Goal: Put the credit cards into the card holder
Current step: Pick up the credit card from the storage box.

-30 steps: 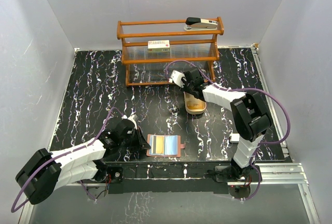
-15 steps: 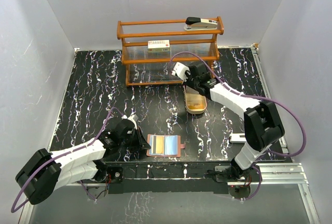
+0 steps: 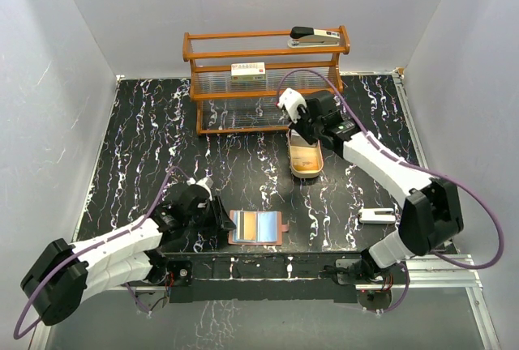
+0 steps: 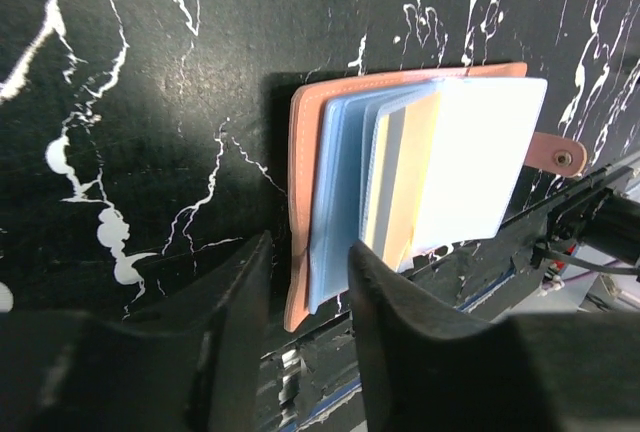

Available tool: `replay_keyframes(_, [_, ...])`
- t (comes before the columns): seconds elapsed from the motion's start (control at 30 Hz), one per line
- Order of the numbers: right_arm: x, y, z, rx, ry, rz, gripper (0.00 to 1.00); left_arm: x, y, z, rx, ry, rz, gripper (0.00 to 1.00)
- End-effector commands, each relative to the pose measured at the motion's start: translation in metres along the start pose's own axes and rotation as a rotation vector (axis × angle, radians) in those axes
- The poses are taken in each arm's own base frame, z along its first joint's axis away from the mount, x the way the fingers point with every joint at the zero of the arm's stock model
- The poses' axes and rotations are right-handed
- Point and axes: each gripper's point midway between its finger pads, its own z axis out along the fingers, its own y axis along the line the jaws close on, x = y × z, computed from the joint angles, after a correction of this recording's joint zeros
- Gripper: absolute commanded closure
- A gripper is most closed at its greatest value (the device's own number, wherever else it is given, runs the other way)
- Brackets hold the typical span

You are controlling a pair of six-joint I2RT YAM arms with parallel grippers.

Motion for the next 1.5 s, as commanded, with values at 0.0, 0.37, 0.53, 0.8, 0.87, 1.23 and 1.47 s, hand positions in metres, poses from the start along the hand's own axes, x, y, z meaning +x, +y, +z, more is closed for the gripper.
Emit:
replay_keyframes(0.0, [-0.044,-0.006,-0.044,0.008,-0.151,0.254,1.0,-0.016,-0.01,-0.011,-0.027,-0.052,0.027,0.6])
replay_keyframes(0.37, [-0.063,0.07,-0.1,-0.325,-0.326,0.81,1.0,-0.059,-0.058,-0.045,-0.011,-0.155,0.07,0.48])
replay_keyframes(0.53, [-0.043,0.11,-0.101,-0.483,-0.217,1.005,1.0,-0.067,-0.092,-0.056,0.096,-0.159,0.084,0.45])
replay_keyframes(0.8, [-0.06,0.144,-0.141,-0.789,-0.364,1.222,1.0,-0.076,-0.154,-0.088,0.376,-0.194,0.033,0.4])
replay_keyframes(0.87, [-0.064,0.144,-0.152,-0.825,-0.402,1.246,1.0,-0.078,-0.164,-0.092,0.422,-0.199,0.022,0.4])
replay_keyframes(1.23, [-0.07,0.153,-0.19,-0.963,-0.485,1.28,1.0,-0.085,-0.207,-0.105,0.609,-0.182,-0.003,0.41])
replay_keyframes(1.47, [-0.068,0.156,-0.188,-0.974,-0.468,1.284,1.0,-0.085,-0.234,-0.115,0.739,-0.146,-0.007,0.64])
